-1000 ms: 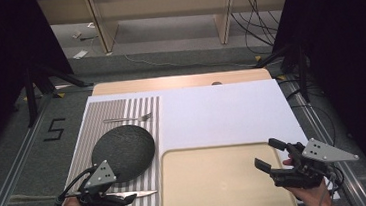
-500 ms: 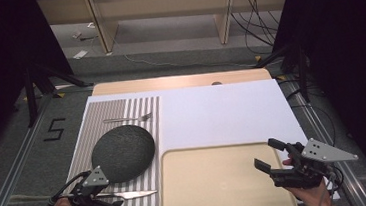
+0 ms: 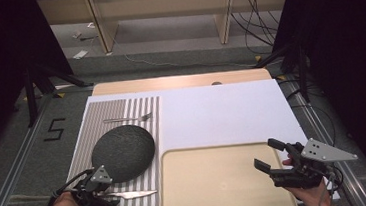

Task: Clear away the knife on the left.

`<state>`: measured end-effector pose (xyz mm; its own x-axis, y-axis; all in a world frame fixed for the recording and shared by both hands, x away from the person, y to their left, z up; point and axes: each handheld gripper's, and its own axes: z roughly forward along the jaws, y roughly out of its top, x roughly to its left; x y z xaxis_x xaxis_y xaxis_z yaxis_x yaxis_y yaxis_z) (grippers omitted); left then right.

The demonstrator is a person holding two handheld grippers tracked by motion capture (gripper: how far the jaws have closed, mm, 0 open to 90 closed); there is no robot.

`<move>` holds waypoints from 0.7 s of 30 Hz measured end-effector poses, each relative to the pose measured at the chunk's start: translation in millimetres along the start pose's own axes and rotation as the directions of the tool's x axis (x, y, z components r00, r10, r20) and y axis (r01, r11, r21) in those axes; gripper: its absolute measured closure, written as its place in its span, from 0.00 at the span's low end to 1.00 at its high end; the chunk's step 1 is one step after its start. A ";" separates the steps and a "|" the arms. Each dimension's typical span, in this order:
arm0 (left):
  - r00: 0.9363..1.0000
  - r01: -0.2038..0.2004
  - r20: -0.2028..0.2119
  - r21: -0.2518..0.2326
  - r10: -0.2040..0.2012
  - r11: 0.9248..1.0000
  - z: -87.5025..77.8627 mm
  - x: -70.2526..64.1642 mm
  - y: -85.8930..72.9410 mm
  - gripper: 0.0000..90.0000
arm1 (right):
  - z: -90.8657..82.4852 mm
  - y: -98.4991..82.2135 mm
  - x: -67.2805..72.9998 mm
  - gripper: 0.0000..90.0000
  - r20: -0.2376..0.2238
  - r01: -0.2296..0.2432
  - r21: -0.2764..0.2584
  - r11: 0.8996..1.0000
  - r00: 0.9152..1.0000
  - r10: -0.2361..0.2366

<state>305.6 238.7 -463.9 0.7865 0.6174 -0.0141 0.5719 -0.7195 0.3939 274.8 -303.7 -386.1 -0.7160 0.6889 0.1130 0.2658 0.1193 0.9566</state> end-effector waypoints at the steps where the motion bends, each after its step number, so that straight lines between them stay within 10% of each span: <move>1: 1.000 0.000 0.000 0.000 0.000 1.000 0.0 0.0 0.0 0.39 | 0.0 0.0 0.0 0.21 0.000 0.000 0.000 1.000 1.000 0.000; 13: 0.999 -0.033 0.002 0.087 0.032 0.996 3.5 6.0 5.6 0.56 | 1.2 -0.3 0.6 0.21 -0.009 0.003 0.004 1.000 1.000 -0.003; 21: 0.992 -0.124 0.030 0.213 0.120 0.969 5.8 -0.4 20.9 0.69 | 0.7 -0.2 0.7 0.21 -0.006 0.005 0.007 1.000 1.000 -0.005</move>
<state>318.6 221.5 -461.0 0.8562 0.5166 0.0063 0.5065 -0.8416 0.1875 274.7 -302.8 -386.4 -0.7214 0.6837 0.1104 0.2671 0.1276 0.9552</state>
